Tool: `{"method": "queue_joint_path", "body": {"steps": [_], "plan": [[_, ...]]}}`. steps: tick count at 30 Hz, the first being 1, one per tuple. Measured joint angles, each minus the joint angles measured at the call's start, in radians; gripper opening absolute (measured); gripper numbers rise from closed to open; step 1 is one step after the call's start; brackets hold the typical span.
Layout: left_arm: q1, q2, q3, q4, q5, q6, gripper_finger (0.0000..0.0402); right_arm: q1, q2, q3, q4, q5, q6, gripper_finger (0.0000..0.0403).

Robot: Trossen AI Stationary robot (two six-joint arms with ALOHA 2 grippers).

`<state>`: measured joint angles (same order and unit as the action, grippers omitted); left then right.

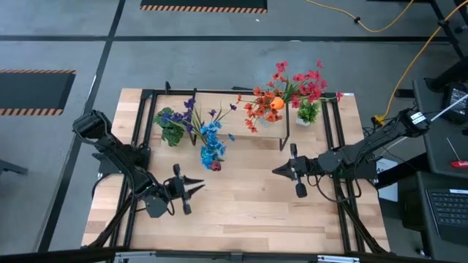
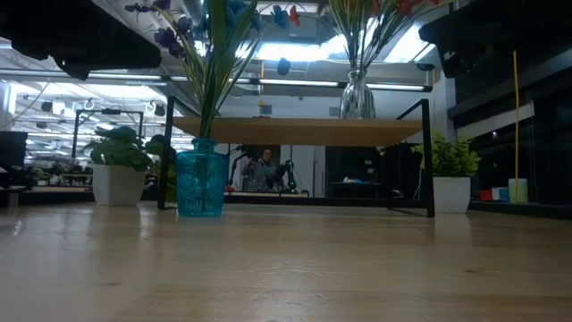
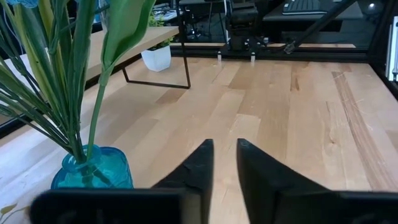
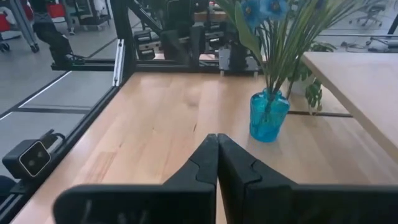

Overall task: Pick and place flowers into a vace then onto a shelf
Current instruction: Put the transparent blue vase on top of the shelf

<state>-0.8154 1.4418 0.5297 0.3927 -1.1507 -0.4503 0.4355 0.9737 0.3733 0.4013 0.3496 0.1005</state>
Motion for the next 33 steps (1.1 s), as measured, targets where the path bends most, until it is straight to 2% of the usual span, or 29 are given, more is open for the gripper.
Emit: {"method": "queue_joint_path", "body": {"steps": [11,17,23,33], "plan": [[0.000,0.000,0.000,0.000,-0.015,-0.025,0.0199,0.000,0.000,0.000,-0.005,-0.002,0.000,0.0008],[0.006,0.000,0.000,0.000,-0.056,-0.035,0.0252,0.000,0.000,0.000,-0.012,-0.002,0.000,0.0008],[0.009,0.000,0.000,0.000,-0.094,-0.037,0.0273,0.000,0.000,0.000,-0.020,-0.002,0.002,0.0008],[0.033,0.000,0.000,-0.012,-0.109,-0.036,0.0272,0.000,0.000,-0.002,-0.030,-0.003,0.011,0.0008]]}}
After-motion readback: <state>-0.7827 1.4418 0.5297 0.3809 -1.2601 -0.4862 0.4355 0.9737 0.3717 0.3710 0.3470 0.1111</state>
